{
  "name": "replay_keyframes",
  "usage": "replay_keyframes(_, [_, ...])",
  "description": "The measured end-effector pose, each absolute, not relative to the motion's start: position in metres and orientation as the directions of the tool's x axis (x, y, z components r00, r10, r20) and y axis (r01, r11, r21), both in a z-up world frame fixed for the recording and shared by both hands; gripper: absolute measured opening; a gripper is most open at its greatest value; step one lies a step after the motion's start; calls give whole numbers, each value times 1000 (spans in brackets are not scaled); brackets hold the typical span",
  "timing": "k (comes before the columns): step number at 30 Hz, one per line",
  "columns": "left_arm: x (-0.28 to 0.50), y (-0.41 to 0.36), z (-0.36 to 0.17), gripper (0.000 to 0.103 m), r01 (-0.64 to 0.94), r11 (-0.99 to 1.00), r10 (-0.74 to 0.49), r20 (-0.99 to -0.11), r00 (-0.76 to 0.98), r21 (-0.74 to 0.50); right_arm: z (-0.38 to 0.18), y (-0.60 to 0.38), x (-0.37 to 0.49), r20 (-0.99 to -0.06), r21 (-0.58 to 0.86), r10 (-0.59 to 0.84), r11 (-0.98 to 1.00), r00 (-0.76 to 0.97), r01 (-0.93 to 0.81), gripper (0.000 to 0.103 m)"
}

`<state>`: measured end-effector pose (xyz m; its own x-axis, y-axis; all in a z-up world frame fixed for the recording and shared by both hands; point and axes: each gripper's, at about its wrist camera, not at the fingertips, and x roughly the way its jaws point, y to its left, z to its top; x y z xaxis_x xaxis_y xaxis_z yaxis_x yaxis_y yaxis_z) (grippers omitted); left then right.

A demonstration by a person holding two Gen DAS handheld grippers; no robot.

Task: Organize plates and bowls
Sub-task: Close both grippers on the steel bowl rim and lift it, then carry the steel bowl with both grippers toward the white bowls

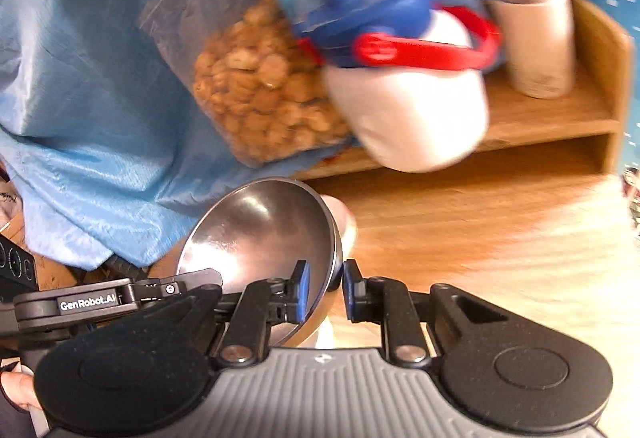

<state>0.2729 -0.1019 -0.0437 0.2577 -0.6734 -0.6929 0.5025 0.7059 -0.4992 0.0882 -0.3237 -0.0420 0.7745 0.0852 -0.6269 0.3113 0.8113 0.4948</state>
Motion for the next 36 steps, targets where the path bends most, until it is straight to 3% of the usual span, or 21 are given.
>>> replay_keyframes(13, [124,-140,-80,24,328,811,-565,-792,231,-484,-70,-371,-27,-682,491,214,842,699,221,20])
replay_keyframes(23, [105,-142,-84,24,361,856,-489,-807,331,-370,-82,-360,-22,-706,469,260,869,659,160,20])
replay_keyframes(36, [128,-135,-93,25,394,857,-485,-779,397,-333,-92,-343,18,-750,386,220,912,623,142,20])
